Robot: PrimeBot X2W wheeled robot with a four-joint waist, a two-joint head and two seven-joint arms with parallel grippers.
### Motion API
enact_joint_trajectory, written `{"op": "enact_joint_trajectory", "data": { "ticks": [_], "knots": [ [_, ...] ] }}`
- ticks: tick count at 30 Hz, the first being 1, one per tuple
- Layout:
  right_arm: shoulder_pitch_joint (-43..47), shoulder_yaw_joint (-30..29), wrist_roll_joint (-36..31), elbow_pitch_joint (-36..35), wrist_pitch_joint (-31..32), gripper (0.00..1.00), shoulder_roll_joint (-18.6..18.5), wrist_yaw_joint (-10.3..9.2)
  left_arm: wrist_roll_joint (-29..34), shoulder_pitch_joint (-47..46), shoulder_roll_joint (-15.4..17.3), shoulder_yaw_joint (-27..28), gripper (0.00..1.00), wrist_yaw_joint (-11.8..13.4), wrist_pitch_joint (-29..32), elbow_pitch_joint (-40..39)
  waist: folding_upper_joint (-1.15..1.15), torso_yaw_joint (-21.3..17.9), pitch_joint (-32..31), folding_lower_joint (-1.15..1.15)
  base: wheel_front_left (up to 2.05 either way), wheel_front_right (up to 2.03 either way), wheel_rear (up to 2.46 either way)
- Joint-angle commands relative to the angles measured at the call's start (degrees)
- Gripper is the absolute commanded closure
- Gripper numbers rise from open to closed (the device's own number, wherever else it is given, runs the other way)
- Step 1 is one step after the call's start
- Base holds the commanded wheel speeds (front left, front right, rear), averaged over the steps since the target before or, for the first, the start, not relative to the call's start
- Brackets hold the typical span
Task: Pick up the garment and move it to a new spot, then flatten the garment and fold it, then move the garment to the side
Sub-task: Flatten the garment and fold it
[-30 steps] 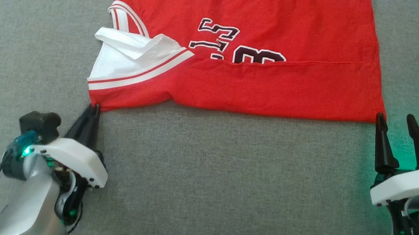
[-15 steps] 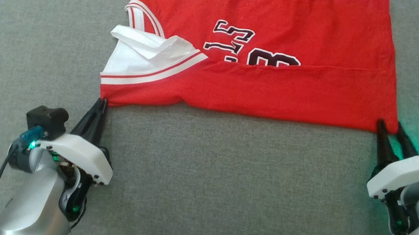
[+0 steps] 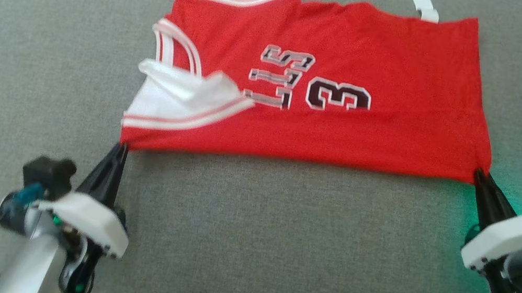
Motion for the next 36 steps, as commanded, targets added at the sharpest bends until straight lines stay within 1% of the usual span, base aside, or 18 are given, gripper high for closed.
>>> {"op": "enact_joint_trajectory", "data": {
  "ticks": [1, 6, 10, 15, 20, 24, 27, 35, 36],
  "knots": [
    [1.1, 0.9, 0.9, -1.8, -0.5, 1.00, -2.1, -0.05, -0.3, 0.4, 2.1, 1.8, 1.00, -0.1, -0.8, -2.4, 0.00, 0.0, -0.8, 0.00, 0.00, 0.00, 0.00],
    [3.2, 1.9, 3.0, -3.0, -0.5, 1.00, -4.3, -0.05, -0.7, 4.5, 3.2, 1.5, 1.00, -0.3, -0.7, -6.0, 0.00, 0.4, -2.3, 0.00, 0.00, 0.00, 0.00],
    [5.4, 2.5, 4.4, -4.3, -0.8, 1.00, -5.9, -0.05, -1.2, 8.2, 3.7, 0.8, 1.00, -0.3, 0.7, -9.0, 0.00, 0.9, -3.3, 0.00, 0.00, 0.00, 0.00],
    [9.6, 2.5, 6.0, -5.9, -1.2, 1.00, -7.9, -0.05, -2.0, 13.3, 3.8, -0.1, 1.00, 0.0, 3.0, -12.6, 0.00, 1.5, -4.3, 0.00, 0.00, 0.00, 0.00],
    [14.8, 1.7, 6.6, -8.1, -2.0, 1.00, -9.3, -0.05, -2.5, 17.2, 3.8, -0.6, 1.00, 0.6, 3.9, -15.2, 0.00, 2.3, -5.3, 0.00, 0.00, 0.00, 0.00],
    [19.6, -0.3, 6.8, -10.4, -2.5, 1.00, -9.9, -0.05, -1.8, 18.9, 4.1, -1.3, 1.00, 1.4, 4.5, -16.5, 0.00, 3.1, -5.8, 0.00, 0.00, 0.00, 0.00],
    [22.3, -1.5, 6.2, -12.1, -1.9, 1.00, -10.2, -0.05, -2.2, 19.7, 4.0, -1.8, 1.00, 1.5, 5.2, -16.8, 0.00, 3.2, -5.7, 0.00, 0.00, 0.00, 0.00],
    [24.4, -4.8, 4.2, -14.7, 0.0, 1.00, -9.4, -0.05, -2.2, 19.8, 4.3, -3.1, 1.00, 1.4, 7.2, -15.8, 0.00, 3.2, -5.6, 0.00, 0.00, 0.00, 0.00],
    [24.5, -5.1, 3.9, -14.8, 0.3, 0.79, -9.2, -0.05, -2.2, 19.6, 4.2, -3.2, 1.00, 1.5, 7.3, -15.4, 0.00, 3.2, -5.7, 0.00, 0.00, 0.00, 0.00]
  ]
}}
